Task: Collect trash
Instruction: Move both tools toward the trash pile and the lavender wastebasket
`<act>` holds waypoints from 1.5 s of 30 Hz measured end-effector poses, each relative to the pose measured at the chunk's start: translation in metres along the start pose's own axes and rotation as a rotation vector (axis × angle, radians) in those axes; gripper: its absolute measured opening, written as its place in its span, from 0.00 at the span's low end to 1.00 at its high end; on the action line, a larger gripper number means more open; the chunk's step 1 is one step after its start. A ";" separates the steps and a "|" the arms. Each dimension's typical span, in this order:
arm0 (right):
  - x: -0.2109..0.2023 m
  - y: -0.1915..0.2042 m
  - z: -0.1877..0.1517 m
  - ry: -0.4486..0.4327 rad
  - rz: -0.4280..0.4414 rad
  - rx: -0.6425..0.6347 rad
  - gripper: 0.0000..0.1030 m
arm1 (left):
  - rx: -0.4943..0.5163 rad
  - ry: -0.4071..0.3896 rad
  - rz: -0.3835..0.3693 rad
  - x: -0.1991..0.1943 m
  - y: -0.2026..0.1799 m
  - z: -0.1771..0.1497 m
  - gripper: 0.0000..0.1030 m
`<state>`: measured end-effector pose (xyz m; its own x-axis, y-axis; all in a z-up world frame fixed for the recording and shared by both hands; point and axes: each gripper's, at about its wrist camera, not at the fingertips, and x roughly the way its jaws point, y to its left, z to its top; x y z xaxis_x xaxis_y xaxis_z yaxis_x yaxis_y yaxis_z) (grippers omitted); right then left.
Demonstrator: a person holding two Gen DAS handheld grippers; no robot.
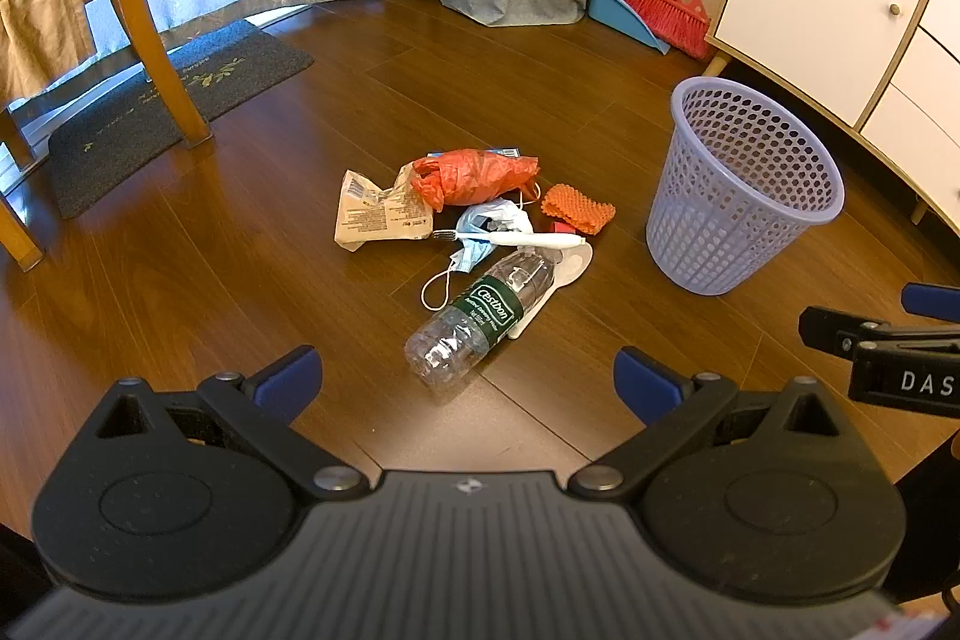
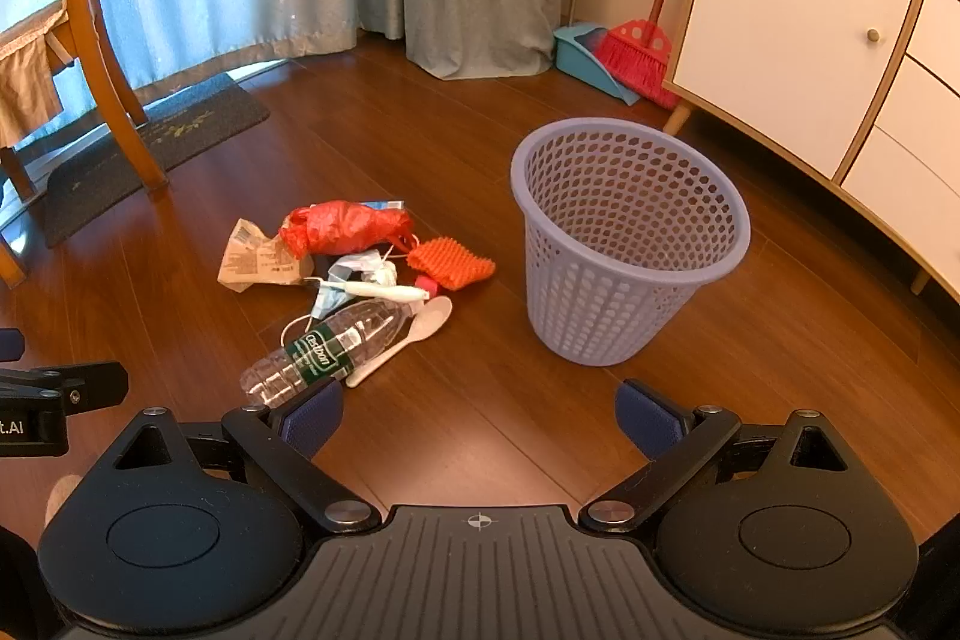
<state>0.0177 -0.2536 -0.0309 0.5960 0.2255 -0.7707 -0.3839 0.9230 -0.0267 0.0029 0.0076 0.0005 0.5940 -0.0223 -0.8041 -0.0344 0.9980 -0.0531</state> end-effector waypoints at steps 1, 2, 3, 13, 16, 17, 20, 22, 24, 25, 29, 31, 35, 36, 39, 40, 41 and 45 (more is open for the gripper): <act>0.000 0.000 0.000 0.001 0.000 0.000 0.93 | -0.001 0.000 0.000 0.000 0.000 0.000 0.99; 0.000 0.000 0.000 0.001 0.001 0.001 0.93 | -0.001 0.001 0.000 0.000 0.000 0.000 0.99; 0.000 0.000 0.000 -0.001 0.001 0.001 0.93 | -0.001 0.000 0.001 0.000 0.000 0.000 0.99; 0.000 -0.001 0.001 0.000 0.003 -0.003 0.93 | -0.004 0.001 0.002 0.001 0.000 -0.002 0.99; 0.000 -0.001 0.001 -0.001 0.003 -0.005 0.93 | -0.005 0.000 0.002 0.001 0.000 -0.002 0.99; 0.000 0.000 0.001 -0.001 0.003 -0.006 0.93 | -0.006 0.000 0.002 0.001 0.000 -0.002 0.99; 0.001 0.000 0.001 0.000 0.002 -0.005 0.93 | -0.005 0.002 0.003 0.001 -0.001 -0.002 0.99; 0.000 0.000 0.001 -0.001 0.003 -0.006 0.93 | -0.003 0.005 0.006 0.001 -0.001 -0.003 0.99; 0.000 0.000 0.001 -0.001 0.004 -0.008 0.93 | 0.000 0.013 0.013 0.002 -0.001 -0.003 0.99; 0.000 0.000 0.000 -0.001 0.004 -0.008 0.93 | -0.001 0.016 0.016 0.003 0.000 -0.004 0.99; 0.001 0.000 0.000 0.002 0.005 -0.011 0.93 | -0.009 0.021 0.015 0.003 0.000 -0.003 0.99; 0.001 0.001 -0.001 0.004 0.005 -0.013 0.93 | -0.005 0.031 0.019 0.004 -0.001 -0.002 0.99; 0.002 0.002 -0.001 0.009 0.004 -0.017 0.93 | -0.011 0.049 0.022 0.006 -0.001 -0.001 0.99; 0.003 0.002 -0.001 0.010 0.005 -0.019 0.93 | -0.015 0.050 0.023 0.006 -0.001 -0.001 0.99; 0.006 0.002 -0.003 0.013 0.004 -0.029 0.93 | -0.029 0.055 0.023 0.007 0.001 0.001 0.99; 0.007 0.002 -0.003 0.016 0.003 -0.034 0.93 | -0.032 0.059 0.025 0.008 0.001 0.001 0.99; 0.008 0.002 -0.004 0.020 0.002 -0.038 0.93 | -0.033 0.063 0.028 0.009 0.002 0.002 0.99; 0.012 -0.001 -0.006 0.032 -0.003 -0.033 0.93 | -0.030 0.096 0.036 0.015 0.001 0.004 0.99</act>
<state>0.0212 -0.2537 -0.0437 0.5749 0.2120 -0.7903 -0.4051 0.9129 -0.0498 0.0148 0.0085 -0.0093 0.5123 0.0070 -0.8588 -0.0792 0.9961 -0.0391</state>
